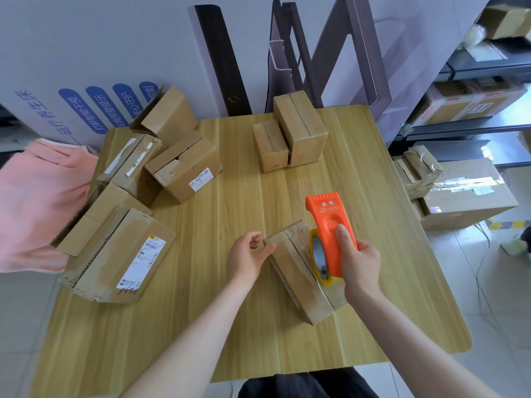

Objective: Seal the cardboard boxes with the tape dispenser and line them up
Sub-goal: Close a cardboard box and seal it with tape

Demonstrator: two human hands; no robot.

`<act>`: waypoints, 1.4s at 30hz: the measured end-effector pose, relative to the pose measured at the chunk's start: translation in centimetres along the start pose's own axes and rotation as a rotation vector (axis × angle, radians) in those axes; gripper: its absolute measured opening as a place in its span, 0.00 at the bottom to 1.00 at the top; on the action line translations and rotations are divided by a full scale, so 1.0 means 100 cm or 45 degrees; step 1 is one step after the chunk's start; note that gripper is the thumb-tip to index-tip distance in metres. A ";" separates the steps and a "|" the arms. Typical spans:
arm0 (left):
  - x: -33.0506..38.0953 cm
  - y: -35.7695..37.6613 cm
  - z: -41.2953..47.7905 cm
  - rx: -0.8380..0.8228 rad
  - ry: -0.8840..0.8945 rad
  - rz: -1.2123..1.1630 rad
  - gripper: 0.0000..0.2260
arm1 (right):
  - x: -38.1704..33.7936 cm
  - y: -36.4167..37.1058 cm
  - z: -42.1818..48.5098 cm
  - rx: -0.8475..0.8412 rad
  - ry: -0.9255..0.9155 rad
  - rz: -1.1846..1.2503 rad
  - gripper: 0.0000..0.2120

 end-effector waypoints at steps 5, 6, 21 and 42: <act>0.012 -0.001 -0.012 0.076 -0.050 0.172 0.12 | 0.001 0.000 0.001 0.002 0.003 -0.007 0.18; 0.014 0.000 -0.015 0.089 -0.041 0.203 0.13 | 0.001 0.000 0.002 0.003 0.002 -0.012 0.18; 0.015 0.026 -0.029 0.466 -0.406 -0.390 0.10 | 0.009 0.000 0.015 0.031 0.007 -0.044 0.18; 0.063 -0.016 0.007 0.294 0.361 0.277 0.10 | -0.007 -0.063 0.026 0.191 -0.034 0.245 0.19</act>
Point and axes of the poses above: each hand's wrist, its own z-axis towards the middle knuckle, its own y-axis out of the palm, x = y × z, the point moved 4 cm from there along z, towards the middle knuckle, and after that the axes turned 14 degrees about y, right-handed, at the moved point
